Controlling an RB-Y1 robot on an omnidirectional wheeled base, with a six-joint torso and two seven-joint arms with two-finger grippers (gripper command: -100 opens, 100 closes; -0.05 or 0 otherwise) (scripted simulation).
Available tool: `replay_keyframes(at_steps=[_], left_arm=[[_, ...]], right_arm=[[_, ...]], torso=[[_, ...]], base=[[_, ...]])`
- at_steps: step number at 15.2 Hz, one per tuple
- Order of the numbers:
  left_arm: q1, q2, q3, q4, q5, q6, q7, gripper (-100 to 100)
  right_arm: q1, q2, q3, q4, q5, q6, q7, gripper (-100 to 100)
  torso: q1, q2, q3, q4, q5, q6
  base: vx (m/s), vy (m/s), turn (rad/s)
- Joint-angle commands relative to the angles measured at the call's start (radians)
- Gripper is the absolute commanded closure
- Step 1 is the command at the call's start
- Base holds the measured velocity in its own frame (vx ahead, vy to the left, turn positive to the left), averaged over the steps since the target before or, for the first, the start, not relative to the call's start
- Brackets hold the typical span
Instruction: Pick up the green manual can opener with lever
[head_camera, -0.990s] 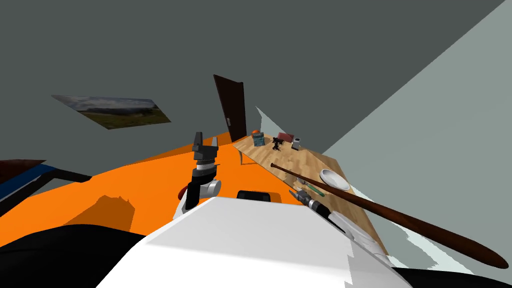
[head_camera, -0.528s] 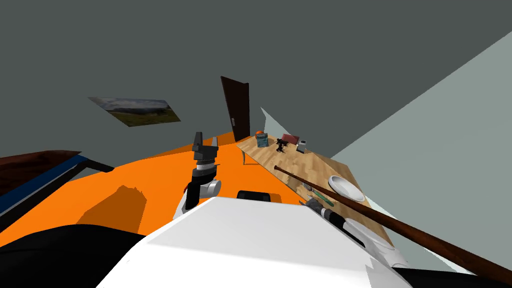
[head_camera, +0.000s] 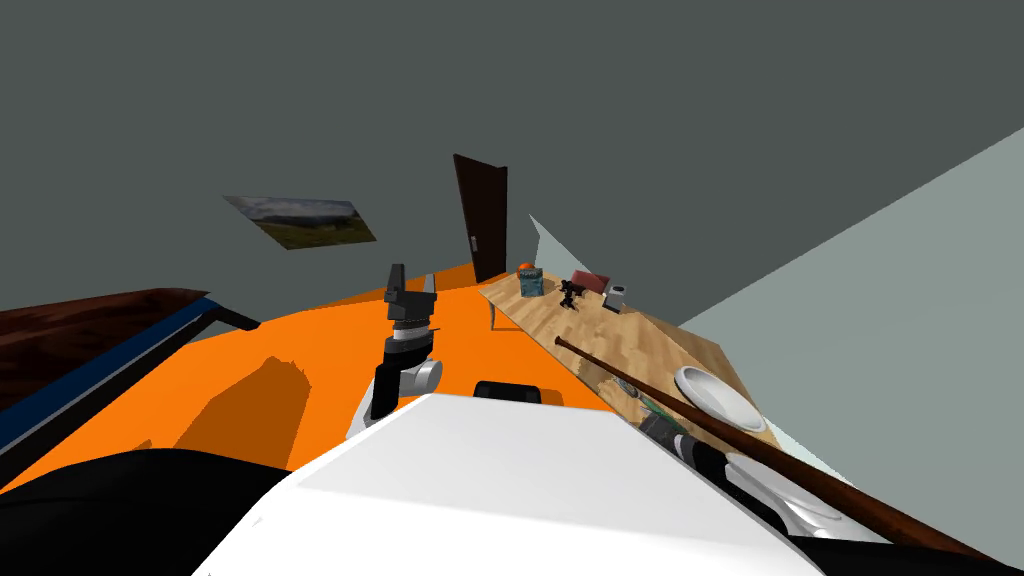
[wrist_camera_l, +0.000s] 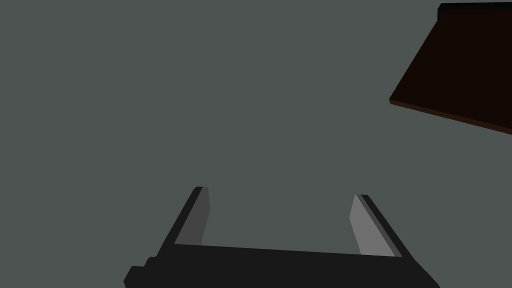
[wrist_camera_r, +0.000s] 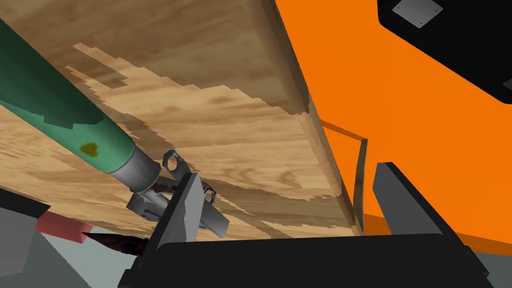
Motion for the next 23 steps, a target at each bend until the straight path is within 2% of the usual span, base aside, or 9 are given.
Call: replay_keyframes(at_steps=[1, 5, 7, 10, 13, 17, 18, 19, 23], left_arm=[[0.0, 0.0, 0.0, 0.0, 0.0, 0.0, 0.0, 0], [0.0, 0.0, 0.0, 0.0, 0.0, 0.0, 0.0, 0], [0.0, 0.0, 0.0, 0.0, 0.0, 0.0, 0.0, 0], [0.0, 0.0, 0.0, 0.0, 0.0, 0.0, 0.0, 0], [0.0, 0.0, 0.0, 0.0, 0.0, 0.0, 0.0, 0], [0.0, 0.0, 0.0, 0.0, 0.0, 0.0, 0.0, 0], [0.0, 0.0, 0.0, 0.0, 0.0, 0.0, 0.0, 0], [0.0, 0.0, 0.0, 0.0, 0.0, 0.0, 0.0, 0], [0.0, 0.0, 0.0, 0.0, 0.0, 0.0, 0.0, 0]], right_arm=[[0.001, -0.04, 0.025, 0.023, 0.025, 0.018, 0.0, -100], [-0.005, -0.09, 0.056, 0.104, 0.066, 0.013, 0.027, -100], [-0.005, -0.09, 0.056, 0.105, 0.066, 0.013, 0.027, -100], [-0.011, -0.119, 0.086, 0.167, 0.099, 0.007, 0.049, -100], [-0.02, -0.056, 0.081, 0.175, 0.092, 0.02, 0.061, -100], [-0.028, -0.017, 0.086, 0.187, 0.095, 0.039, 0.07, -100], [-0.023, -0.033, 0.085, 0.177, 0.093, 0.033, 0.062, -100], [-0.024, -0.03, 0.085, 0.178, 0.093, 0.032, 0.064, 100], [-0.026, -0.037, 0.08, 0.18, 0.093, 0.035, 0.065, 100]], torso=[[0.0, 0.0, 0.0, 0.0, 0.0, 0.0], [-0.001, -0.001, -0.001, 0.0, 0.001, 0.0], [0.0, -0.003, -0.001, 0.001, 0.005, -0.001], [0.001, -0.002, 0.0, 0.002, 0.01, -0.001], [0.002, -0.001, 0.001, 0.002, 0.012, -0.001], [-0.001, 0.004, 0.004, 0.004, 0.012, -0.001], [-0.002, 0.004, 0.004, 0.004, 0.011, -0.001], [-0.003, 0.004, 0.003, 0.004, 0.01, -0.001], [-0.004, 0.004, 0.003, 0.002, 0.004, 0.001]], base=[[0.05, 0.012, 0.127], [0.062, 0.01, 0.152], [0.063, 0.007, 0.074], [0.068, -0.005, 0.134], [0.027, -0.041, 0.08], [-0.019, -0.069, 0.054], [-0.009, -0.029, 0.02], [-0.003, -0.007, 0.003], [0.002, -0.007, 0.009]])
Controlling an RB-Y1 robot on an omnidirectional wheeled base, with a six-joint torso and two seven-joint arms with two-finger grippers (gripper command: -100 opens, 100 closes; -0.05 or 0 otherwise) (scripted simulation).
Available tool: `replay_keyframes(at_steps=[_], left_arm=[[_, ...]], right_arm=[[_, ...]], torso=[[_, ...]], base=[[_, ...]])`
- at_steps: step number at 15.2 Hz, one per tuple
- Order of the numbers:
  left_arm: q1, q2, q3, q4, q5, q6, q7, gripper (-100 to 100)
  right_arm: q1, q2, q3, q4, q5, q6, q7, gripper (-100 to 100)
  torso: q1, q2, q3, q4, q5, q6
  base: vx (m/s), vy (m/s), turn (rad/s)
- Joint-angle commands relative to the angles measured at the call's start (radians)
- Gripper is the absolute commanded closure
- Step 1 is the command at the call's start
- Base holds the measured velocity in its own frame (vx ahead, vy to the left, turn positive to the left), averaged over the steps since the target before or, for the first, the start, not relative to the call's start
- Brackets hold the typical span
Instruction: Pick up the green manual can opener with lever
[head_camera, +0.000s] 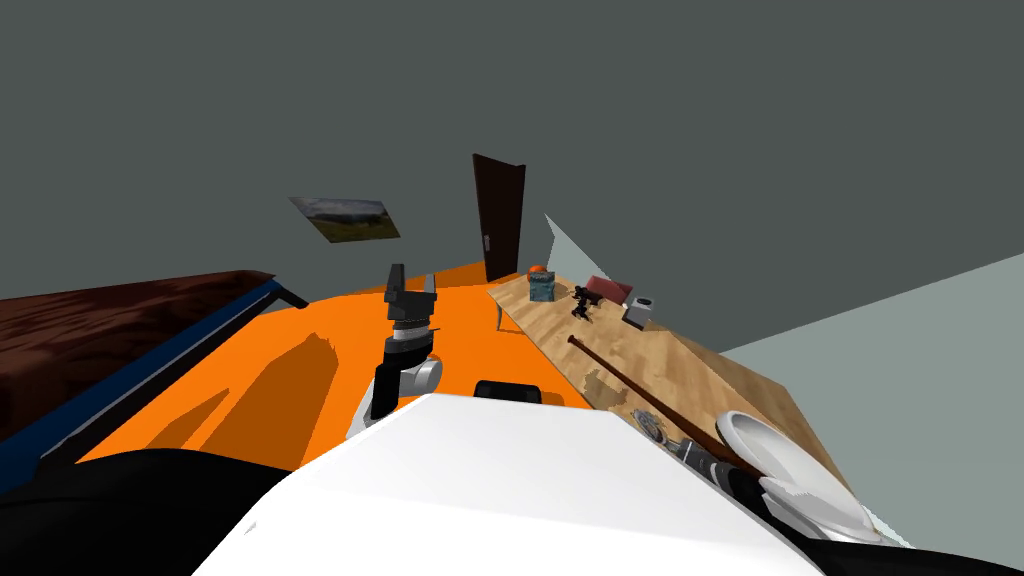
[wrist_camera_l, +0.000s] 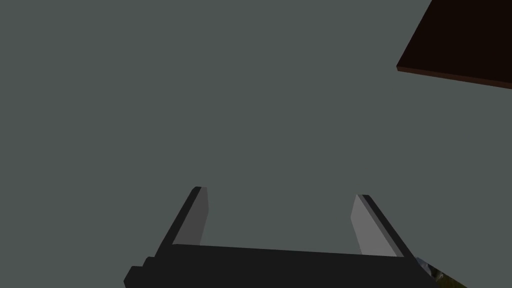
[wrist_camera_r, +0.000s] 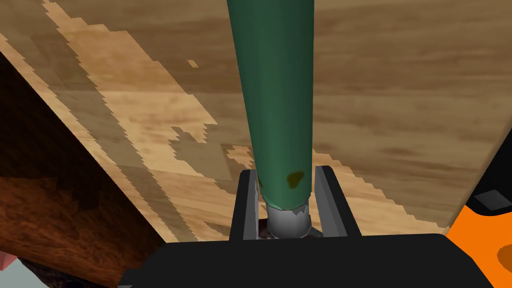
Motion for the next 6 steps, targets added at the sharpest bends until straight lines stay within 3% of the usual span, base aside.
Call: replay_keyframes(at_steps=[1, 2, 4, 6], left_arm=[[0.0, 0.0, 0.0, 0.0, 0.0, 0.0, 0.0, 0], [0.0, 0.0, 0.0, 0.0, 0.0, 0.0, 0.0, 0], [0.0, 0.0, 0.0, 0.0, 0.0, 0.0, 0.0, 0], [0.0, 0.0, 0.0, 0.0, 0.0, 0.0, 0.0, 0]], right_arm=[[-0.004, 0.029, 0.008, 0.011, 0.003, 0.009, 0.007, 100], [0.006, -0.019, 0.001, -0.005, -0.001, -0.016, -0.004, 100], [0.012, -0.047, -0.004, -0.014, -0.003, -0.03, -0.01, 100], [0.012, -0.04, -0.003, -0.012, -0.002, -0.022, -0.006, 100]], torso=[[0.0, 0.0, 0.0, 0.0, 0.0, 0.0], [0.0, 0.0, 0.0, 0.0, -0.002, 0.001], [0.003, 0.0, 0.0, -0.001, -0.002, 0.002], [0.007, 0.0, 0.0, -0.001, -0.001, 0.002]], base=[[0.0, -0.01, 0.008], [0.012, 0.029, -0.075], [0.015, 0.095, -0.119], [0.007, 0.083, -0.061]])
